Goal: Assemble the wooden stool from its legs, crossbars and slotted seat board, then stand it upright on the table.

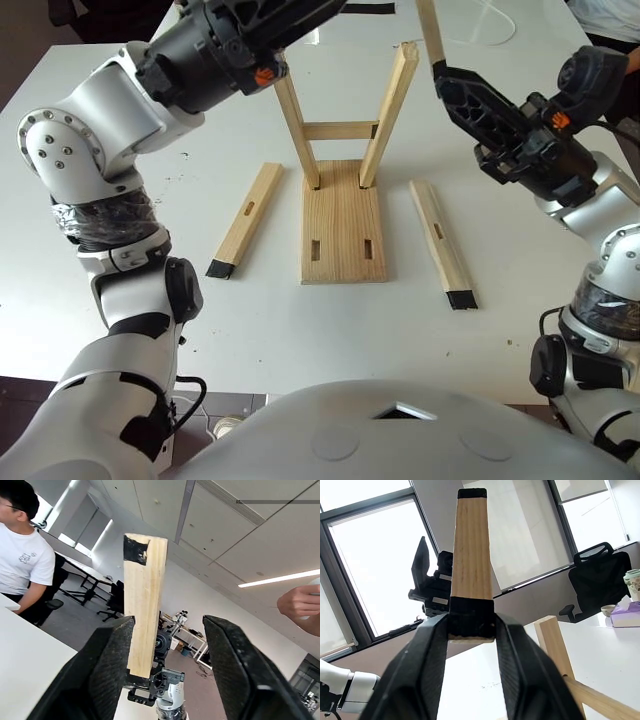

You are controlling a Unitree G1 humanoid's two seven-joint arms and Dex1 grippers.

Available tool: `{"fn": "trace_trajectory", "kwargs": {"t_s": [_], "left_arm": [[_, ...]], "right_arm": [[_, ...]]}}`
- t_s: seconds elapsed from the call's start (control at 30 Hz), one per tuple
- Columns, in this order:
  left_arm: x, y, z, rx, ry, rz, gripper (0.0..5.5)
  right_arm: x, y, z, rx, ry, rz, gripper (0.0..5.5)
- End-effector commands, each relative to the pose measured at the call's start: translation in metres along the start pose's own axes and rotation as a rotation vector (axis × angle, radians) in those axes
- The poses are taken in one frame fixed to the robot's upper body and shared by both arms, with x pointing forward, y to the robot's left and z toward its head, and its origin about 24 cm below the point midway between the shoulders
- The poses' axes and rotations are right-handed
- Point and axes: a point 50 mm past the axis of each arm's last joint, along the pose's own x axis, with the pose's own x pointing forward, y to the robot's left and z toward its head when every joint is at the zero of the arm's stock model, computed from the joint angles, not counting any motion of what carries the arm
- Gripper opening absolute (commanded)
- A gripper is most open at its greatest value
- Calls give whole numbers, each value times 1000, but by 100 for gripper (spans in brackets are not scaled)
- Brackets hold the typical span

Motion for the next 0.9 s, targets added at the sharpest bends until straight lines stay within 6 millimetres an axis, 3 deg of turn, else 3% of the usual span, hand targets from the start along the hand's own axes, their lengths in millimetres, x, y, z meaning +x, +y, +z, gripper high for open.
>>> {"fn": "trace_trajectory", "kwargs": {"t_s": [0.03, 0.37, 0.9], "left_arm": [[-10, 0, 5, -3, -23, 37, 308], [-32, 9, 1, 29, -24, 83, 309], [-26, 17, 1, 88, 44, 58, 309]], "right_arm": [[3, 5, 1, 25, 39, 55, 136], [7, 0, -7, 93, 195, 138, 136], [11, 0, -18, 141, 229, 137, 136]]}}
